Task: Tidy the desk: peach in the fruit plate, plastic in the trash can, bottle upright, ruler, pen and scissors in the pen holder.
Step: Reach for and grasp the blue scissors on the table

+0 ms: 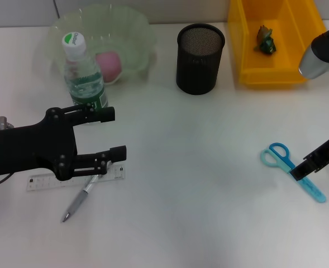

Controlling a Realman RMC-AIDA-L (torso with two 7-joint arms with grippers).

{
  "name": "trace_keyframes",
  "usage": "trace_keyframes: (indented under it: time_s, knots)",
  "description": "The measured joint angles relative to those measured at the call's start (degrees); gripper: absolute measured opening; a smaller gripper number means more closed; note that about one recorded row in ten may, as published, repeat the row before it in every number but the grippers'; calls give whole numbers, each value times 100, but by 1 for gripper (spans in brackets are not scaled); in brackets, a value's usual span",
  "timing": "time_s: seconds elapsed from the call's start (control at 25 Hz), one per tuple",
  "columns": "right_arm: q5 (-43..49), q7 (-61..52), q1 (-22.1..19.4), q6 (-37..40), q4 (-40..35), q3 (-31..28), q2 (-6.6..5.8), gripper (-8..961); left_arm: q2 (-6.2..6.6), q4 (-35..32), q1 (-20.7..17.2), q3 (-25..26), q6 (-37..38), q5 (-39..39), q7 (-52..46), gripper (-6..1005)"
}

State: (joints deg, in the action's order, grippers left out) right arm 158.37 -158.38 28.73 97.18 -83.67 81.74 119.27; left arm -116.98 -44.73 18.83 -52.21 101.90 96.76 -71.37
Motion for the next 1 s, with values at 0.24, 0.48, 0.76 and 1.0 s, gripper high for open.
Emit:
trace_keyframes:
  time_s: [0.24,0.48,0.76,1.0]
  knots:
    - [0,0,12,-32,6,0,0,699,-7,-21,7,0,-6,0,1,788]
    - [-18,-7,22,-172,188,9,7,699,-9,-29,-1,0,-6,0,1,787]
    - [-35,12,91,-326,470,10,9,698,-10,-27,5,9,-4,-1,1,788]
    - [-43,13,117,-357,568,14,12,698,-15,-26,6,10,-4,-8,1,788]
